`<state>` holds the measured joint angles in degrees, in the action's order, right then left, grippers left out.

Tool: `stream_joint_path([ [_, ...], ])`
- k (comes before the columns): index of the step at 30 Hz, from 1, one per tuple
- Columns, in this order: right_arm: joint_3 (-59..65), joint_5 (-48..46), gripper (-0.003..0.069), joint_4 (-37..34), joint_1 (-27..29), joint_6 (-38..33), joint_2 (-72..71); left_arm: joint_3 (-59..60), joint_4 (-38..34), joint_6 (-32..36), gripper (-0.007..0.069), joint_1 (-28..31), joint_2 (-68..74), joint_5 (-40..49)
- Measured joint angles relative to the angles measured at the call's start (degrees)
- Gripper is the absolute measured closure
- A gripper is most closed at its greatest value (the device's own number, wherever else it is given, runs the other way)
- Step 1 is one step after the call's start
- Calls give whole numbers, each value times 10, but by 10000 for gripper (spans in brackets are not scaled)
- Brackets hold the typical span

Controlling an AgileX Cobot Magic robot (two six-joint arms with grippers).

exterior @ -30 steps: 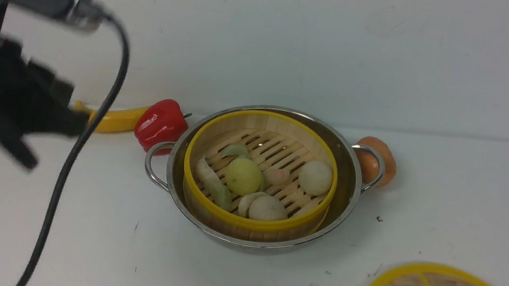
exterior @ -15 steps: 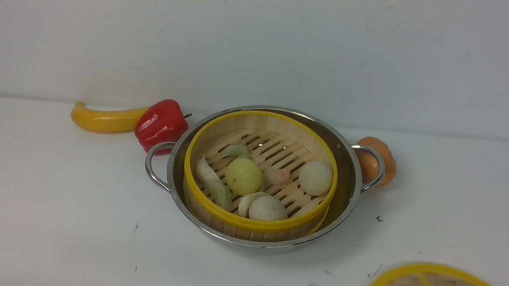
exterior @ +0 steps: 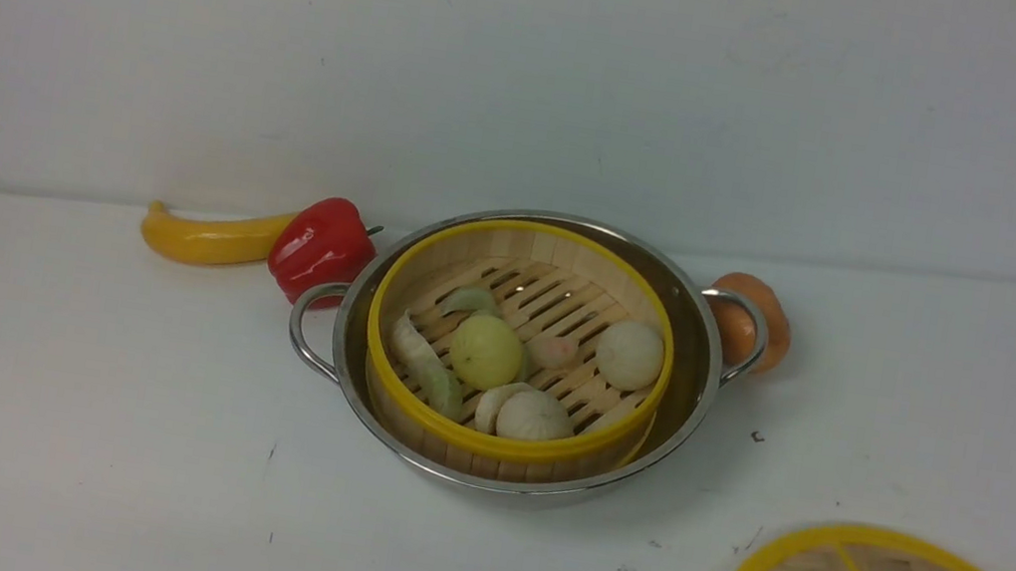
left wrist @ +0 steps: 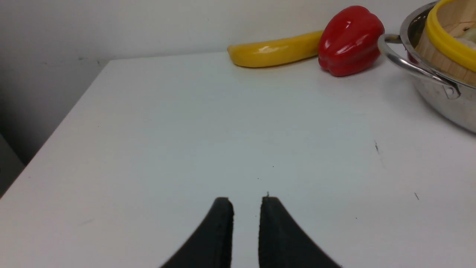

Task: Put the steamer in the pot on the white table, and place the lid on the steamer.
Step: 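Move the gripper down to the bamboo steamer lid and grasp its center knob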

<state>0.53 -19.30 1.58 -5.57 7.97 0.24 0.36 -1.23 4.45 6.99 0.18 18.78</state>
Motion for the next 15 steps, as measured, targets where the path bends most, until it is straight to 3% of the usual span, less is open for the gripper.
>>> stream_joint_path([
  [15, 0, 0, 410, 0, 0, 0, 0, 0, 0, 0, 501, 0, 0, 0],
])
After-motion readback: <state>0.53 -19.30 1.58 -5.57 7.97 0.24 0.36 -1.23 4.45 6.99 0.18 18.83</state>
